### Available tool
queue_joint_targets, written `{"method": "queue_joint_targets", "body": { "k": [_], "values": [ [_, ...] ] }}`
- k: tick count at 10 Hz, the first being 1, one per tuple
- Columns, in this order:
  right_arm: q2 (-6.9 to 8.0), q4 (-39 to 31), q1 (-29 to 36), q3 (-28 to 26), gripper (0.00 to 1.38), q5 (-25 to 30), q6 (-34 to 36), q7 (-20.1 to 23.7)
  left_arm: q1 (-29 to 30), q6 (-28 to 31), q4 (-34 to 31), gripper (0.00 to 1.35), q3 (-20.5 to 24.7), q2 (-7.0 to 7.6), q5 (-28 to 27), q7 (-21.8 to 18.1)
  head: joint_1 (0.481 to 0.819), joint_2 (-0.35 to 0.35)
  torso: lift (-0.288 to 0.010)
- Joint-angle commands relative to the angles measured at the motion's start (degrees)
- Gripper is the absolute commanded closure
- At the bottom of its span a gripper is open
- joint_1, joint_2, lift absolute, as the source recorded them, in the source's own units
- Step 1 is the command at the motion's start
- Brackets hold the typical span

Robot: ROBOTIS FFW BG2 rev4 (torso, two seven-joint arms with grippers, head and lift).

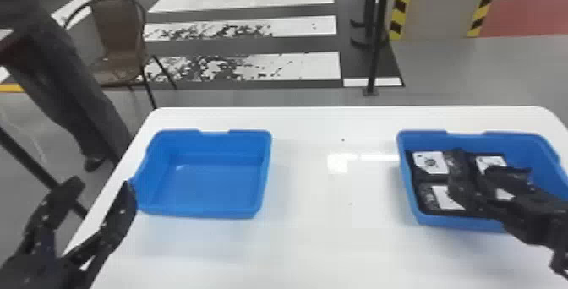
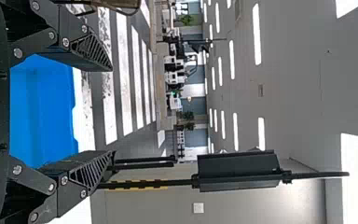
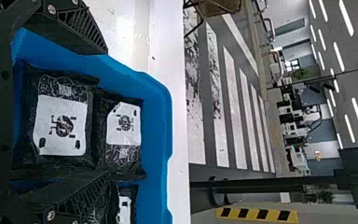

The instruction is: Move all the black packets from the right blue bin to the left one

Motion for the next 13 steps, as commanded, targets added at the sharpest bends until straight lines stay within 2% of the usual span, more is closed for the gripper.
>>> {"method": "queue_joint_targets", "body": {
  "k": [1,3,5,9,13],
  "values": [
    [-0.35,5.61,-2.82,0.53,0.13,-0.95,0.05,0.29,0.00,-0.02,0.00,0.44,0.18,-0.15,0.20,0.00,0.695,0.131,-0.140],
    [-0.88,13.34,-6.20,1.33,0.15,-4.38,-0.09,1.70,0.00,0.26,0.00,0.44,0.06,-0.15,0.32,0.00,0.695,0.131,-0.140],
    [-0.97,15.03,-7.89,2.59,0.15,-4.04,-0.09,1.70,0.00,0.82,0.14,0.44,0.06,-0.15,0.89,0.00,0.695,0.138,-0.140],
    [-0.88,12.64,-7.61,1.90,0.15,-3.24,0.61,-0.94,0.28,0.82,0.14,0.44,-0.17,-0.15,1.57,-0.09,0.695,0.135,-0.140],
    [-0.97,13.48,-11.96,1.90,0.15,-0.84,9.75,-1.99,0.14,0.82,0.28,0.44,-0.39,-0.15,1.69,-0.27,0.695,0.115,-0.140]
  ]
}}
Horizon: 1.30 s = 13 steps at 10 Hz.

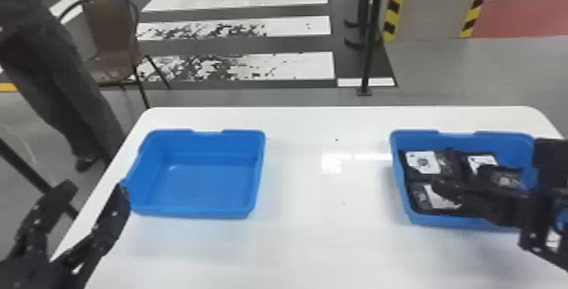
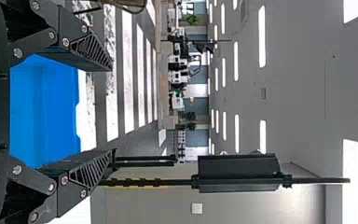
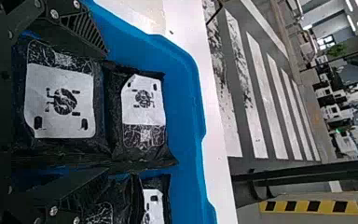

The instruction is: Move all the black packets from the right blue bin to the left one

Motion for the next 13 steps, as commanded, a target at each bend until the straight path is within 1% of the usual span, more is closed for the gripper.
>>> {"method": "queue_joint_targets", "body": {
  "k": [1,3,4,5,6,7,8,9,10,11,12,13],
  "values": [
    [-0.42,1.60,-2.40,1.32,0.15,0.39,3.93,0.00,-0.15,0.00,0.23,0.44,-0.02,-0.15,0.16,-0.21,0.695,0.112,-0.140],
    [-0.95,2.73,-4.65,3.03,0.15,-0.07,6.04,0.53,-0.43,0.00,0.65,0.44,-0.14,-0.15,0.16,-0.38,0.695,0.120,-0.140],
    [-0.95,1.74,-4.93,4.06,0.16,0.05,8.85,0.53,-0.57,-0.14,0.79,0.44,-0.14,-0.15,0.28,-0.56,0.695,0.130,-0.140],
    [-0.86,1.04,-5.21,4.52,0.23,0.50,11.38,0.53,-0.57,-0.28,1.08,0.44,-0.14,-0.15,0.50,-0.65,0.695,0.142,-0.140],
    [-0.95,1.04,-5.35,4.52,0.44,0.50,14.47,0.26,-0.71,-0.42,1.22,0.44,-0.14,-0.15,0.62,-0.74,0.695,0.153,-0.140],
    [-1.13,0.48,-5.63,4.40,0.60,1.30,17.99,0.09,-0.85,-0.56,1.36,0.44,-0.25,-0.15,0.85,-0.82,0.695,0.156,-0.140],
    [-1.30,0.76,-6.19,4.40,0.76,2.33,19.96,0.09,-0.85,-1.12,1.64,0.44,-0.36,-0.15,1.19,-0.82,0.695,0.157,-0.140],
    [-1.21,1.32,-6.05,4.06,1.04,0.96,19.96,-0.35,-0.85,-1.40,1.78,0.44,-0.36,-0.15,1.30,-0.82,0.695,0.152,-0.140],
    [-1.13,-0.37,-5.07,3.83,1.05,0.96,18.83,-0.88,-0.71,-1.68,1.92,0.44,-0.36,-0.15,1.65,-0.91,0.695,0.150,-0.140],
    [-0.86,-2.34,-3.80,3.26,1.10,0.85,17.71,-1.49,-0.71,-2.10,2.34,0.44,-0.25,-0.15,2.10,-0.91,0.695,0.149,-0.140],
    [-0.33,-4.02,-2.26,1.66,1.11,-0.75,15.74,-2.20,-0.71,-2.39,2.48,0.44,-0.25,-0.15,2.10,-1.09,0.695,0.149,-0.140],
    [-0.16,-5.29,-0.99,0.18,1.11,-3.04,13.91,-2.46,-0.57,-2.67,2.48,0.44,-0.25,-0.15,2.22,-1.09,0.695,0.146,-0.140]
  ]
}}
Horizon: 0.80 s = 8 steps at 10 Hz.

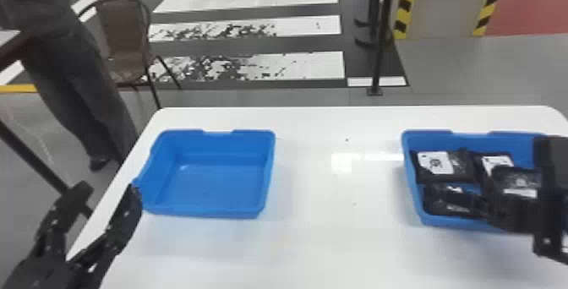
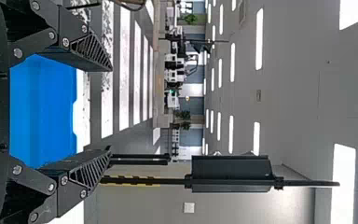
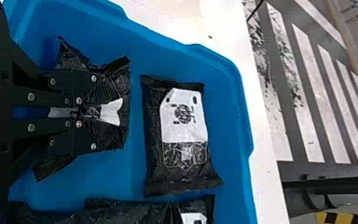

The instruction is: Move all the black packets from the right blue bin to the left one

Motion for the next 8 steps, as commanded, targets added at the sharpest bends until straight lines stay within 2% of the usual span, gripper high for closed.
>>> {"method": "queue_joint_targets", "body": {
  "k": [1,3,4,6,8],
  "values": [
    [0.27,-3.01,1.80,-2.30,1.11,-2.70,-2.69,-0.01,0.07,-0.18,0.03,0.44,0.02,-0.15,-0.05,0.00,0.695,0.144,-0.140],
    [0.62,-6.11,3.63,-5.15,1.11,-7.16,-6.62,-0.01,0.21,-0.18,0.03,0.44,-0.10,-0.15,-0.05,0.00,0.695,0.138,-0.140],
    [0.71,-7.93,4.61,-6.07,1.11,-12.42,-8.87,0.08,0.07,-0.18,0.03,0.44,-0.21,-0.15,-0.05,0.00,0.695,0.133,-0.140],
    [0.71,-8.07,5.17,-5.73,1.11,-26.36,-10.42,3.24,-0.49,0.10,0.03,0.44,-0.67,-0.15,-0.51,0.18,0.695,0.157,-0.140],
    [0.71,-2.87,3.06,-1.04,1.11,-40.18,-10.56,6.93,-1.19,0.80,0.03,0.44,-1.70,-0.15,-0.62,0.18,0.695,0.233,-0.140]
  ]
}}
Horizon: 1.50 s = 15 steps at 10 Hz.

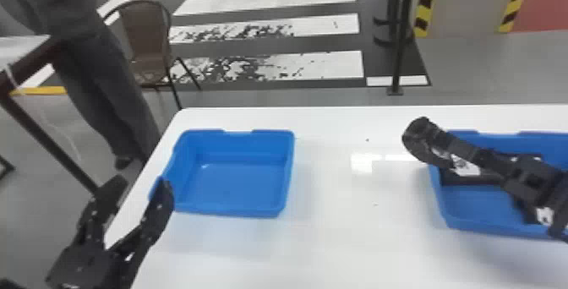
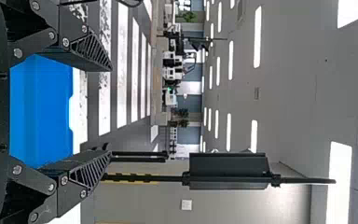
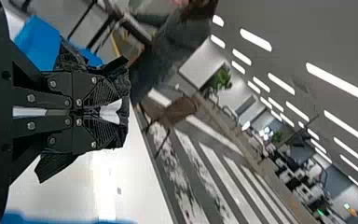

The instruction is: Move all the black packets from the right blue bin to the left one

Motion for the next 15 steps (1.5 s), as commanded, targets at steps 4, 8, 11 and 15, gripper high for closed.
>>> {"method": "queue_joint_targets", "body": {
  "k": [4,8,11,15],
  "values": [
    [-1.23,9.60,-6.00,11.74,1.11,-19.67,-0.45,5.61,-1.39,4.32,-4.07,0.44,-5.42,-0.15,1.15,0.08,0.695,0.336,-0.140],
    [-1.49,12.84,-9.65,18.71,1.11,-23.32,-1.72,7.11,-3.78,13.32,-7.31,0.44,-12.73,2.46,11.55,-2.64,0.695,0.314,-0.140],
    [-1.49,13.82,-10.36,22.25,1.11,-25.26,-2.99,7.11,-4.76,16.69,-10.26,0.44,-16.50,3.78,14.86,-3.35,0.695,0.285,-0.140],
    [-1.31,16.91,-12.32,25.23,1.11,-26.29,-4.95,7.02,-6.73,17.25,-10.26,0.44,-22.10,6.24,14.97,-3.17,0.695,0.245,-0.140]
  ]
}}
